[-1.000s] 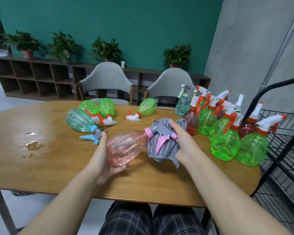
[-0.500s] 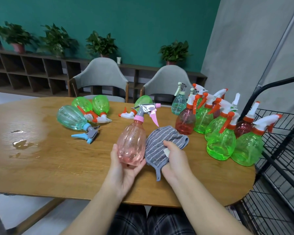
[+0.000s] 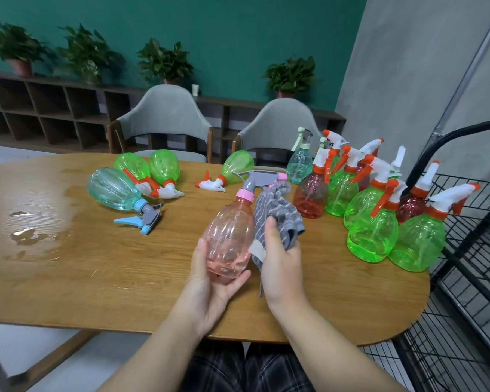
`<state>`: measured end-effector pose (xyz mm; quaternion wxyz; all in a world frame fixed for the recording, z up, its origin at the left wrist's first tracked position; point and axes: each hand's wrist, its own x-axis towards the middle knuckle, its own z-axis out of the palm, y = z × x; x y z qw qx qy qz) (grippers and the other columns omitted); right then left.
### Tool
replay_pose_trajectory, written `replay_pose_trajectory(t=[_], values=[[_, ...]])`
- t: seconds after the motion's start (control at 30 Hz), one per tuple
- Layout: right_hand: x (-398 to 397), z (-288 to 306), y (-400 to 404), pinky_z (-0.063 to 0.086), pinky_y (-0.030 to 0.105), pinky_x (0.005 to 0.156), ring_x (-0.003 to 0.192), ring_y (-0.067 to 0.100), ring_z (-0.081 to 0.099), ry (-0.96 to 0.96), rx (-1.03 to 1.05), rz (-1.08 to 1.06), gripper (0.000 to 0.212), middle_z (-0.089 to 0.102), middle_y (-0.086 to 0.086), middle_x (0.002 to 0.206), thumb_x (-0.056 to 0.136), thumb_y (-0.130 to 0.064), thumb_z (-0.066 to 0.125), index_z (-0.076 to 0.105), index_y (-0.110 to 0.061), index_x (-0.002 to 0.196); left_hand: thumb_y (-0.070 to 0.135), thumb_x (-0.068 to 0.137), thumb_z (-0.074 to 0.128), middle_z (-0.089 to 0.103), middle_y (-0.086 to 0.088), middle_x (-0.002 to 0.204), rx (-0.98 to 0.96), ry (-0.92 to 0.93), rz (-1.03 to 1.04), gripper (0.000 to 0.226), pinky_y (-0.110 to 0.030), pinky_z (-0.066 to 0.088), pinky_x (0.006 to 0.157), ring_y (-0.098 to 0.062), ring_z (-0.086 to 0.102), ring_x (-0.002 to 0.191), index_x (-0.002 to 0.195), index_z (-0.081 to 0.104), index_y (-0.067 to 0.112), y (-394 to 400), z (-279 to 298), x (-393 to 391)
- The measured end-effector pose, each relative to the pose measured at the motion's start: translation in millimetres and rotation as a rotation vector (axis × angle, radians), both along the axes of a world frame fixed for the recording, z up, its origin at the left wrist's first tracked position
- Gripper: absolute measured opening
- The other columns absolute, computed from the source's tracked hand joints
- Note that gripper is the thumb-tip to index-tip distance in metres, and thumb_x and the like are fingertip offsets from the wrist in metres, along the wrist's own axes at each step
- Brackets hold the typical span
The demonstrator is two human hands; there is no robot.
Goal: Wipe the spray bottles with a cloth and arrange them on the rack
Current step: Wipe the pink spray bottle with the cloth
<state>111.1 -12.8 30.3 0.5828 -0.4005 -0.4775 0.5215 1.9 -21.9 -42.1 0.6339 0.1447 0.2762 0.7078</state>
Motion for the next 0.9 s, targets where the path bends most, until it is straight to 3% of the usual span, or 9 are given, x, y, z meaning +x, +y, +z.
replay_pose_trajectory(t=[0.07, 0.13, 0.17, 0.27, 0.33, 0.47, 0.6, 0.7, 0.9], values=[[-8, 8, 6, 0.045, 0.006, 0.069, 0.074, -0.009, 0.063, -0.061, 0.111, -0.025, 0.021, 0.071, -0.016, 0.076, 0.095, -0.034, 0.056, 0.064, -0.016, 0.087, 0.060, 0.053, 0.087, 0.059, -0.012, 0.137, 0.028, -0.002, -0.049, 0.107, -0.041, 0.058, 0.078, -0.027, 0.061, 0.120, 0.143, 0.045, 0.020, 1, -2, -2], [-15, 12, 16, 0.045, 0.020, 0.087, 0.100, 0.010, 0.061, -0.212, 0.221, -0.028, 0.042, 0.068, 0.000, 0.107, 0.088, -0.046, 0.051, 0.061, -0.010, 0.108, 0.055, 0.051, 0.091, 0.059, -0.011, 0.137, 0.043, -0.012, -0.079, 0.109, -0.042, 0.058, 0.079, -0.027, 0.062, 0.119, 0.143, 0.045, 0.019, 2, -4, -2], [-18, 12, 21, 0.041, 0.025, 0.098, 0.115, 0.013, 0.055, -0.294, 0.278, -0.016, 0.044, 0.060, 0.002, 0.125, 0.088, -0.041, 0.050, 0.056, -0.014, 0.123, 0.053, 0.050, 0.092, 0.059, -0.011, 0.137, 0.043, -0.019, -0.086, 0.110, -0.042, 0.058, 0.078, -0.027, 0.063, 0.118, 0.143, 0.045, 0.019, 2, -5, -1], [-22, 1, 32, 0.009, 0.044, 0.120, 0.147, 0.010, 0.001, -0.772, 0.499, 0.093, 0.065, 0.015, -0.014, 0.159, 0.090, -0.017, 0.046, 0.026, -0.034, 0.149, 0.052, 0.047, 0.094, 0.059, -0.012, 0.136, 0.045, -0.048, -0.090, 0.113, -0.043, 0.058, 0.078, -0.027, 0.062, 0.118, 0.143, 0.045, 0.020, 3, -4, 0], [-22, -11, 32, -0.002, 0.045, 0.120, 0.146, 0.007, -0.014, -0.972, 0.600, 0.108, 0.071, 0.008, -0.017, 0.159, 0.079, -0.018, 0.040, 0.031, -0.033, 0.147, 0.055, 0.048, 0.092, 0.059, -0.011, 0.137, 0.055, -0.044, -0.090, 0.113, -0.044, 0.057, 0.079, -0.028, 0.060, 0.121, 0.145, 0.043, 0.023, 3, -3, 0], [-19, -20, 27, 0.003, 0.046, 0.120, 0.147, 0.009, -0.002, -0.897, 0.666, 0.111, 0.073, 0.031, -0.012, 0.153, 0.062, -0.015, 0.038, 0.053, -0.025, 0.132, 0.071, 0.049, 0.083, 0.057, -0.008, 0.140, 0.076, 0.000, -0.095, 0.111, -0.047, 0.056, 0.084, -0.026, 0.057, 0.126, 0.144, 0.045, 0.027, 2, -2, -1], [-16, -29, 24, -0.003, 0.043, 0.120, 0.147, 0.008, 0.007, -0.914, 0.772, 0.171, 0.059, 0.045, -0.013, 0.143, 0.065, -0.019, 0.040, 0.062, -0.024, 0.119, 0.080, 0.069, 0.039, 0.060, -0.010, 0.136, 0.059, -0.037, -0.017, 0.094, -0.040, 0.059, 0.083, -0.022, 0.061, 0.121, 0.144, 0.045, 0.023, 1, -1, -1], [-15, -33, 16, -0.009, 0.035, 0.118, 0.144, 0.007, 0.017, -0.881, 0.841, 0.218, 0.058, 0.055, -0.012, 0.134, 0.062, -0.029, 0.034, 0.067, -0.020, 0.109, 0.081, 0.077, 0.020, 0.067, -0.012, 0.124, 0.032, -0.063, -0.008, 0.093, -0.034, 0.059, 0.083, -0.020, 0.068, 0.108, 0.135, 0.052, 0.015, -2, 0, -3], [-10, -45, 10, -0.002, 0.029, 0.118, 0.137, 0.003, 0.034, -0.718, 0.833, 0.336, 0.052, 0.066, -0.010, 0.117, 0.061, -0.021, 0.039, 0.069, -0.015, 0.104, 0.083, 0.078, 0.026, 0.067, -0.020, 0.121, 0.000, -0.091, -0.044, 0.098, -0.040, 0.060, 0.080, -0.026, 0.070, 0.103, 0.130, 0.056, 0.006, -9, 4, -3]])
